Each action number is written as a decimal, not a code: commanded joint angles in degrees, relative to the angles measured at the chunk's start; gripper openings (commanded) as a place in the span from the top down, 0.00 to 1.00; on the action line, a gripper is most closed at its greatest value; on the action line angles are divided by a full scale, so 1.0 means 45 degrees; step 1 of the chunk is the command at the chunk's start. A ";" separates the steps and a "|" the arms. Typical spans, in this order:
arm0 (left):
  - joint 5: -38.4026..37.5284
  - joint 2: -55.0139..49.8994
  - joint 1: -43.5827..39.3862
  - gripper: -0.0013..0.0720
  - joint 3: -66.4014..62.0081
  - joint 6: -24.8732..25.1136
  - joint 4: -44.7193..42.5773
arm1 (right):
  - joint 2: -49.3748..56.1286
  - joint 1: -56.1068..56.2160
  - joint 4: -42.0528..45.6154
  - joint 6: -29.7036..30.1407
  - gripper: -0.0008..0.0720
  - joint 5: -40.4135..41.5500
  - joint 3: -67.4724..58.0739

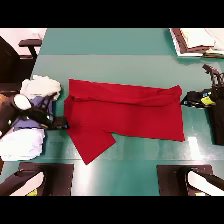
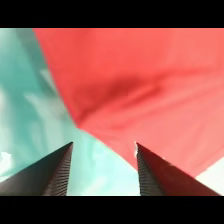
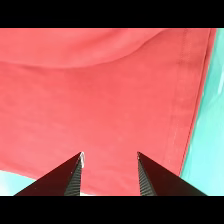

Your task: Fold the shirts.

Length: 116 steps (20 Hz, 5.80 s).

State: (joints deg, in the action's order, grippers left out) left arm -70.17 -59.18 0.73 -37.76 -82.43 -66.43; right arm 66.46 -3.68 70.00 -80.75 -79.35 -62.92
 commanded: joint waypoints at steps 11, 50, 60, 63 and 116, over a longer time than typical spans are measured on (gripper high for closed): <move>0.1554 0.0612 0.0005 0.94 0.2574 0.1574 0.3789 | -0.0767 -0.0160 -0.0063 0.0015 0.44 -0.0845 0.0525; 0.0345 0.2322 0.0005 0.94 -0.1846 0.1175 0.1287 | -0.1103 -0.0942 0.2011 0.0593 0.97 -0.1020 0.0607; 0.2730 -0.3279 0.0005 0.47 -0.4804 0.1977 0.1287 | 0.4483 -0.0675 -0.0811 0.0092 0.40 -0.0845 -0.4012; 0.1957 -0.3264 0.0005 0.29 -0.5387 0.1724 0.1277 | 0.4328 -0.1749 -0.1987 0.0787 0.38 -0.0933 -0.3648; 0.2720 -0.2429 -0.0680 0.94 -1.0996 -0.0248 0.0466 | 0.4915 1.0967 -0.7344 0.1467 0.97 0.2885 -0.7771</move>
State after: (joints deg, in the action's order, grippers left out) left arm -57.47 -78.87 -9.43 -87.24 -83.74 -59.77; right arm 84.51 36.49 37.06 -75.40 -73.58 -97.84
